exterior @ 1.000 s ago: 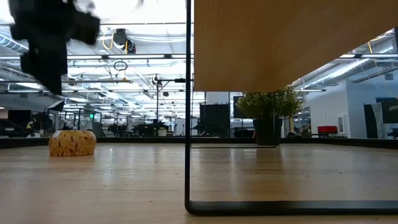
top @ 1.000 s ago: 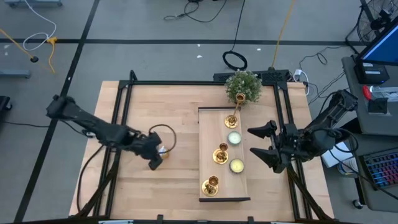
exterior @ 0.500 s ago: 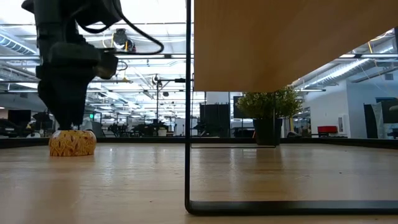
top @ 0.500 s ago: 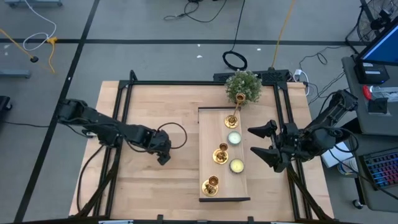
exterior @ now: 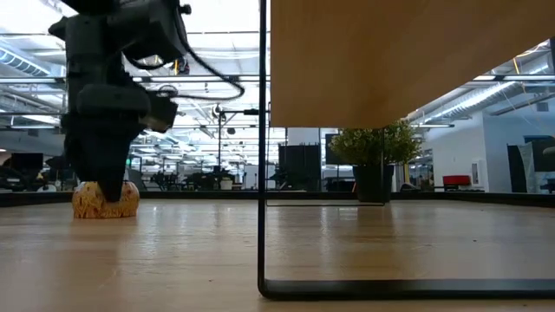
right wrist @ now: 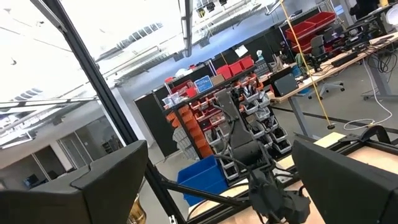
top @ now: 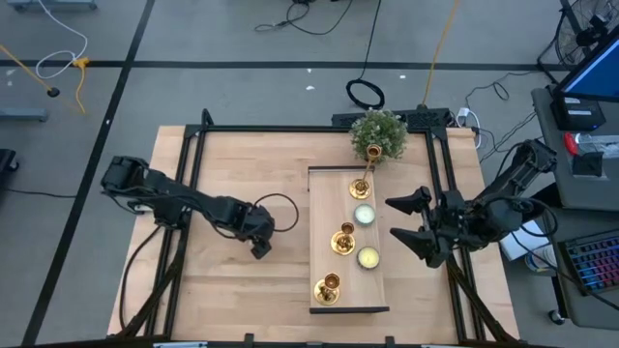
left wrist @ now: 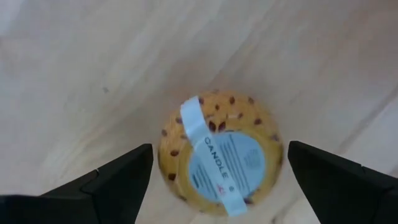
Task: Pick & Place candle stick holders
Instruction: Put the orange patterned scented candle on the shelf
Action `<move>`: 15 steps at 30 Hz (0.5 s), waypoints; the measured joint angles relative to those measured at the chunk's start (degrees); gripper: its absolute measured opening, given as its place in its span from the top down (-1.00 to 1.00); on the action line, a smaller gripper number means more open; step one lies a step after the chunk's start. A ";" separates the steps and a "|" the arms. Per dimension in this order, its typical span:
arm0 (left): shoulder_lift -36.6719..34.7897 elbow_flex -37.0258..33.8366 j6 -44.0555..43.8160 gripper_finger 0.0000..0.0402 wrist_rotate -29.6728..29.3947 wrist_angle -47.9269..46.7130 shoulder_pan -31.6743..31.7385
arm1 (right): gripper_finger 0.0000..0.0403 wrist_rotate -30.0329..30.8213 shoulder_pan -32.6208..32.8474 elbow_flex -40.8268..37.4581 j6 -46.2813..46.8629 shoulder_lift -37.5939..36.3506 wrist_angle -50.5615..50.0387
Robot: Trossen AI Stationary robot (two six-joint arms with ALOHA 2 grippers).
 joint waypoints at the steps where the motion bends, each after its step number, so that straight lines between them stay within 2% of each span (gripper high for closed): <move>1: 0.52 0.03 -0.05 -0.88 0.31 -0.17 0.00 | -0.95 -0.02 0.00 0.00 -0.04 0.00 0.02; 8: 1.70 0.48 -1.23 -0.81 0.02 -1.50 0.04 | -0.95 -0.02 0.00 0.00 0.00 0.00 0.01; 14: 1.77 1.09 -0.89 -0.45 -0.20 -0.44 0.00 | -0.95 -0.01 0.00 0.00 -0.15 0.00 0.09; 15: 1.77 1.45 -0.60 -0.45 -0.20 -0.53 0.00 | -0.95 -0.02 0.00 0.00 -0.16 0.00 0.11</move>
